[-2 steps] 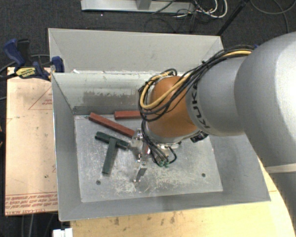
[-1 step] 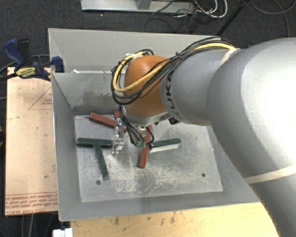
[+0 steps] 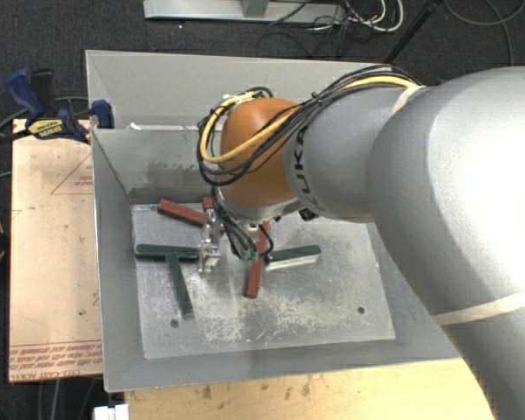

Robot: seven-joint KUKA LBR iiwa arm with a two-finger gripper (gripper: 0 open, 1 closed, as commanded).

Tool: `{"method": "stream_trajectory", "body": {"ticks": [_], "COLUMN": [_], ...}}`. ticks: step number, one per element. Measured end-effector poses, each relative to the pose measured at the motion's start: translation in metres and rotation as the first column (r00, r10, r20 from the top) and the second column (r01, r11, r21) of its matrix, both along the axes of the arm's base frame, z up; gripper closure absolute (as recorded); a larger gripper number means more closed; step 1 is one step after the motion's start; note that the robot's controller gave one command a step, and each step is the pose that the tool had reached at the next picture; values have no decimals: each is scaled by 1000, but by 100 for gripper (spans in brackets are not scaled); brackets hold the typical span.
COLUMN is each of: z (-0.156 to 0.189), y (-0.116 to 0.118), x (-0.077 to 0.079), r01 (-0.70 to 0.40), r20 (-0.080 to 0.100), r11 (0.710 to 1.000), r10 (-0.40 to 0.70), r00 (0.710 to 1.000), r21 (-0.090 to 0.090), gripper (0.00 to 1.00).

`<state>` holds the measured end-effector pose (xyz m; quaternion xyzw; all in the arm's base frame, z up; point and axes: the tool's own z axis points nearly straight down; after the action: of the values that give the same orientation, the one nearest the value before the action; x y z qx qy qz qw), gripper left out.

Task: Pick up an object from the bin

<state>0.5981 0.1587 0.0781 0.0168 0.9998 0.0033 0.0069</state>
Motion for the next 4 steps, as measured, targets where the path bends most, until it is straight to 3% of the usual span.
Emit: {"method": "stream_trajectory", "body": {"ticks": [1,2,3,4], "z": [46,84,126,141], "y": [16,20,10,8], "x": [7,13,2,2], "r01": [33,25,4,2], "r20": [-15,-5,-17,-14], "r11": [999,1000,1000,1000], "r10": [-33,-25,-4,-2], "r00": [999,1000,1000,1000], "r21": [-8,-3,-7,-6], "gripper": [100,100,100,100]}}
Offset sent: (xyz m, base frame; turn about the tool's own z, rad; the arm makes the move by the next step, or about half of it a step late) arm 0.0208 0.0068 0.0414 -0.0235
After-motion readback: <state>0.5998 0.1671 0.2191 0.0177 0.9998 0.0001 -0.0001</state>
